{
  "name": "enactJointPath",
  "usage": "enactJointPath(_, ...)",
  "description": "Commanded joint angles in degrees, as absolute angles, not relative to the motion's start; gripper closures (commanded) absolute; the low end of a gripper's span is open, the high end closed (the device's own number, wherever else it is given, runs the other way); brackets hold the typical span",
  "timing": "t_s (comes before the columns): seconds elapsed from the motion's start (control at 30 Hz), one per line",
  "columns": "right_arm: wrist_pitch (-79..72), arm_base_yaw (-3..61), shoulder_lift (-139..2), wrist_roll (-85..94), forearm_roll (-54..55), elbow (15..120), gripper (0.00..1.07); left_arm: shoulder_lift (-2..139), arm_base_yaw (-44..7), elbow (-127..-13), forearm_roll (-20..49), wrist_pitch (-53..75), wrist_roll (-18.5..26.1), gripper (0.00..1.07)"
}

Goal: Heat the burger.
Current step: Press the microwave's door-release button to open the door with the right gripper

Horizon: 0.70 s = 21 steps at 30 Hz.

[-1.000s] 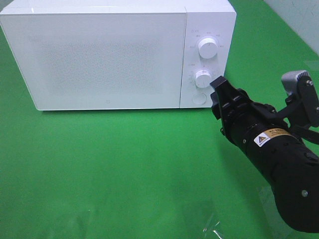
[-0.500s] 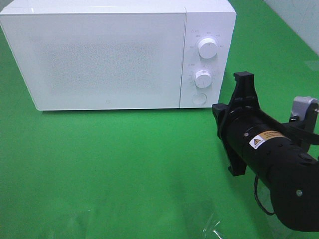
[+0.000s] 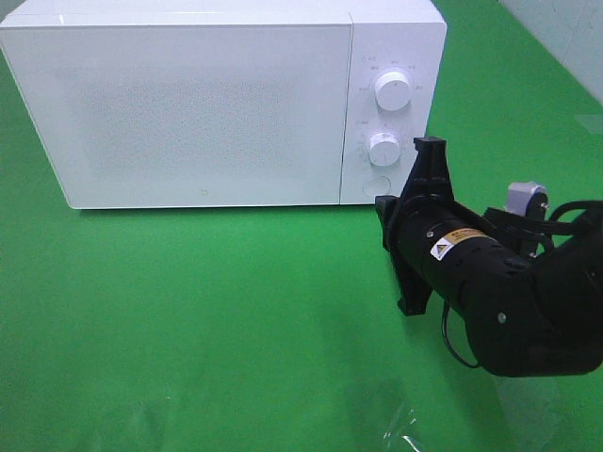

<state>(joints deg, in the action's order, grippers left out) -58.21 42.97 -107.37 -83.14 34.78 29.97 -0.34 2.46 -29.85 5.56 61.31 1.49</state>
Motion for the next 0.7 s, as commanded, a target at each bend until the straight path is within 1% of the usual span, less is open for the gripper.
enactJointPath(0.03,-56.7,41.1,-108.6,-84.6,32.0,31.9,1.07,-0.5,2.6,-29.7,5.7,61.2,1.4,0.09)
enactJointPath(0.23,-54.5,37.1,-112.4,-85.8,29.0,36.5,1.07,-0.5,2.6,-29.7,5.7,61.2,1.4,0.09)
enactJointPath(0.37,-51.7,36.2,-114.0,-86.8,29.2,38.6,1.07,-0.5,2.6,-29.7,5.7,61.2,1.4,0.09)
enactJointPath(0.7,-50.2,33.7,-117.5,-86.3,28.7,43.7,1.07,-0.5,2.6,-29.7,5.7,61.2,1.4,0.09)
